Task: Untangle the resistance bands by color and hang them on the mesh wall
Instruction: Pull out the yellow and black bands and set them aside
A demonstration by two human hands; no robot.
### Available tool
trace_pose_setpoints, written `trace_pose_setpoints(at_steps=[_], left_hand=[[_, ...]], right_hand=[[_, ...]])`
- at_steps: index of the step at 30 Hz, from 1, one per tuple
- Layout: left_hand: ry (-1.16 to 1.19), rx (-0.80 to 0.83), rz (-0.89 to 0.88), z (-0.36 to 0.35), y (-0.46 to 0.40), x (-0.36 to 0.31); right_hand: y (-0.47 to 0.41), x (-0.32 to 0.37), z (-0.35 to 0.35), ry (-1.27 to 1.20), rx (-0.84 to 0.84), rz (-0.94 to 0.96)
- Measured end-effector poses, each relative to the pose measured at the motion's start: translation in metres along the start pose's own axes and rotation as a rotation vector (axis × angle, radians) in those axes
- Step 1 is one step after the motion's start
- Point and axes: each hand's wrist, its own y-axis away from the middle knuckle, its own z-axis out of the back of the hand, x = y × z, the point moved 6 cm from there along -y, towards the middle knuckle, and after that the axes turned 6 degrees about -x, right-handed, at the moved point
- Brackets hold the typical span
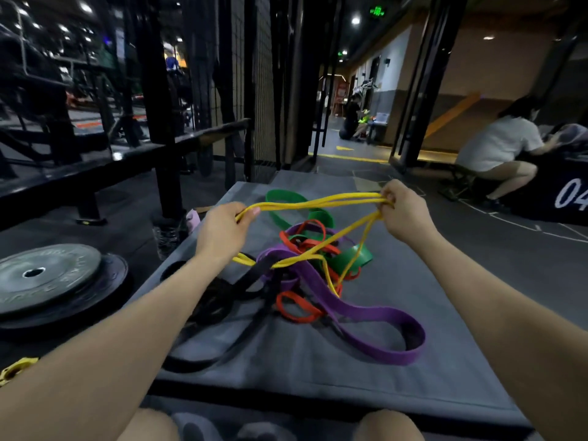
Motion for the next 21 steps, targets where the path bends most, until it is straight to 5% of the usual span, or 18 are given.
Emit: trace_pose_setpoints(at_steps=[13, 15, 18, 21], left_hand=[[-0.253, 0.044, -0.105, 0.007, -0.029, -0.083], [-0.053, 0.108, 0.063, -0.008, -0.031, -0.086], [0.662, 0.302, 0.644, -0.047, -0.008, -0.093], [0.837, 0.443, 0.708, -0.083, 0.024, -0.122]], right_hand=[[-0.007, -0.019, 0.072, 0.089, -0.049, 0.037], [-0.009, -0.019, 0.075, 0.012, -0.040, -0.016], [-0.009, -0.018, 0.064, -0.178, 0.049, -0.138], [-0.003, -0.017, 0.043, -0.339, 0.134, -0.224]])
